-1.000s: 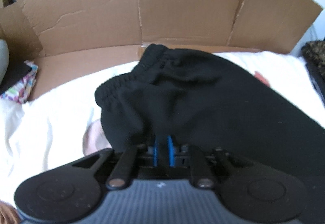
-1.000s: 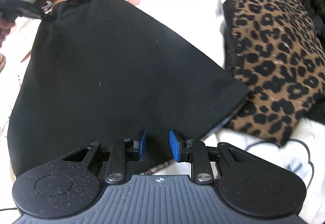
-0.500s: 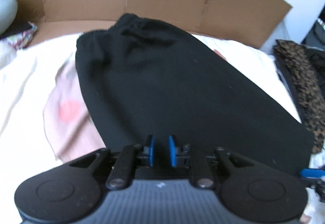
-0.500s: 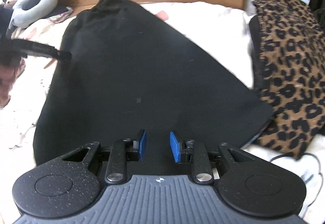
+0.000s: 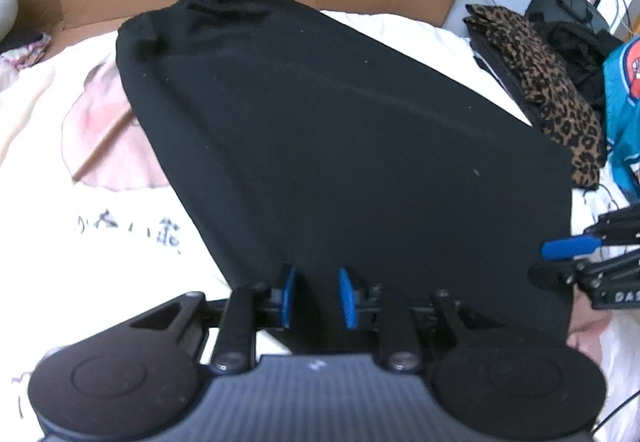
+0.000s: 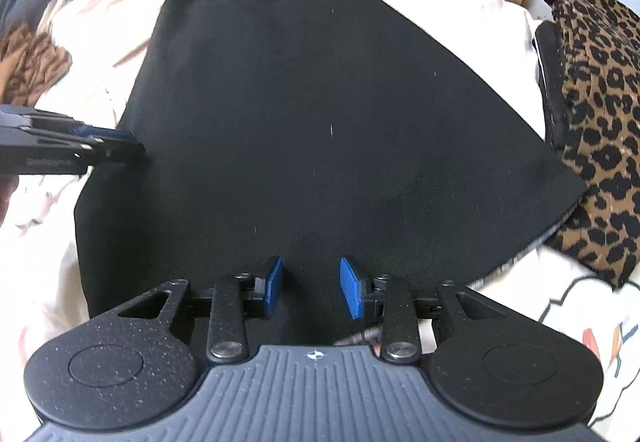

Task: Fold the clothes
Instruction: 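Close the right tool on the folded shorts edge while the left tool approaches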

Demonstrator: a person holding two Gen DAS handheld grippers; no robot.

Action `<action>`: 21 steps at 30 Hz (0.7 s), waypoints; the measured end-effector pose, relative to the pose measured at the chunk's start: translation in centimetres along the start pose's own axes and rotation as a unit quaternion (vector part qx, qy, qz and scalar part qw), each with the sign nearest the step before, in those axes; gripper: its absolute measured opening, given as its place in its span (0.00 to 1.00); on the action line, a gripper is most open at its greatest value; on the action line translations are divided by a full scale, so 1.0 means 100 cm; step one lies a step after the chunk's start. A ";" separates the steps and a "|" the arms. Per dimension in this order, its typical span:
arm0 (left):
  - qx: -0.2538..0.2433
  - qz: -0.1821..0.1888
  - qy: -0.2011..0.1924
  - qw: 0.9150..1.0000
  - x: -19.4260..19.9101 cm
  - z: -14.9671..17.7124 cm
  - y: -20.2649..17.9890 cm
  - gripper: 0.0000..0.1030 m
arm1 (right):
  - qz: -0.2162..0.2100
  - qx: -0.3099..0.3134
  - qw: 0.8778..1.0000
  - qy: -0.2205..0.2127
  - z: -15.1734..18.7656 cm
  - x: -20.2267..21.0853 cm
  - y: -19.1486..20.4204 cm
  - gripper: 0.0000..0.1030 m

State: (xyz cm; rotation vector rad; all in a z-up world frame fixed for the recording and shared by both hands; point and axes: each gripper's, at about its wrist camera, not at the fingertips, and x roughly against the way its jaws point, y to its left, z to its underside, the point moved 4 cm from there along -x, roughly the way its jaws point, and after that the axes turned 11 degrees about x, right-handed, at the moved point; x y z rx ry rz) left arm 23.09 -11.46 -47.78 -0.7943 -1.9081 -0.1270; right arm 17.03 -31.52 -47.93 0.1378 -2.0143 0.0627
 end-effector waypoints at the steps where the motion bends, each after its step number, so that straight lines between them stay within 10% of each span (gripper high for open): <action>1: 0.001 0.002 0.001 1.000 0.002 0.004 -0.002 0.25 | 0.002 0.005 1.000 0.003 0.002 0.000 0.001 0.38; 21: 0.011 0.016 -0.024 1.000 0.086 0.059 0.007 0.24 | -0.023 0.085 0.996 -0.030 -0.018 0.041 0.055 0.39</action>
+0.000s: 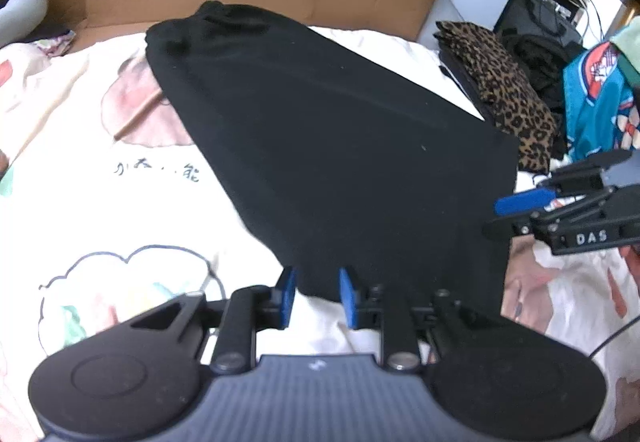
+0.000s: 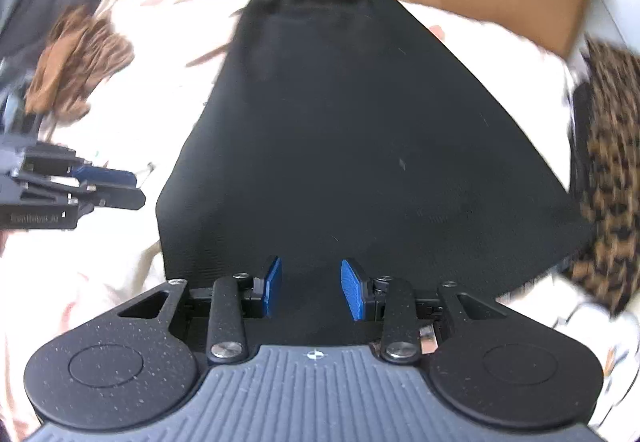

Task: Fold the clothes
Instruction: 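Close the right tool on the folded shorts edge while the left tool approaches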

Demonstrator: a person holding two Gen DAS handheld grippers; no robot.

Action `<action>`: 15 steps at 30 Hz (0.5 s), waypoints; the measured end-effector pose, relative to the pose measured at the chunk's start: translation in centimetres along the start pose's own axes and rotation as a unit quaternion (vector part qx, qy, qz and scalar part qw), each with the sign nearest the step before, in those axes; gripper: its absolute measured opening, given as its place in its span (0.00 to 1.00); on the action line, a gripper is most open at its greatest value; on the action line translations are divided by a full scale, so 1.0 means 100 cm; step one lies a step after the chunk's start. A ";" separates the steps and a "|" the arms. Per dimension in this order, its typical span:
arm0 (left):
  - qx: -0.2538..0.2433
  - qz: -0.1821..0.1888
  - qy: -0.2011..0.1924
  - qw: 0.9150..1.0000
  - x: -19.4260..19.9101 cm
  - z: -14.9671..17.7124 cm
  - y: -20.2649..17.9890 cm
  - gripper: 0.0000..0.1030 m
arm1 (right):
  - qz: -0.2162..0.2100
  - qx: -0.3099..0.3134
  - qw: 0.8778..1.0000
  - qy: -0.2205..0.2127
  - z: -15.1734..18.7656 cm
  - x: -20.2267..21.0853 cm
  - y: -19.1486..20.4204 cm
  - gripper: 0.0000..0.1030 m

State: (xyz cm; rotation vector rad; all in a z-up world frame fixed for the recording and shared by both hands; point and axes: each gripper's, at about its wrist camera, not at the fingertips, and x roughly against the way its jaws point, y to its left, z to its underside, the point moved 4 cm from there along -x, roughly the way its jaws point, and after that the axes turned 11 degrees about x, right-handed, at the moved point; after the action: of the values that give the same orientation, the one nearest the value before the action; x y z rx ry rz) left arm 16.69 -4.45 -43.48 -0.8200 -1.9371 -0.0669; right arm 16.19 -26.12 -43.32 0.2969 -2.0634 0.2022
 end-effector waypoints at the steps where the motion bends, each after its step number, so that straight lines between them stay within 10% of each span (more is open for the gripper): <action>1: -0.001 -0.004 0.001 1.000 0.000 0.001 0.001 0.24 | 0.000 0.016 1.000 0.005 -0.004 -0.001 0.006 0.39; 15: -0.012 -0.020 0.042 0.999 -0.034 0.021 0.008 0.27 | -0.062 0.075 0.995 0.007 -0.033 -0.009 0.057 0.42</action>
State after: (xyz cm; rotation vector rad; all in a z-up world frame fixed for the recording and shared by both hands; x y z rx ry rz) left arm 16.51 -4.80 -47.58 -0.7811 -1.8765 -0.1471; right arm 17.64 -19.72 -42.60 0.5131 -2.0120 0.2824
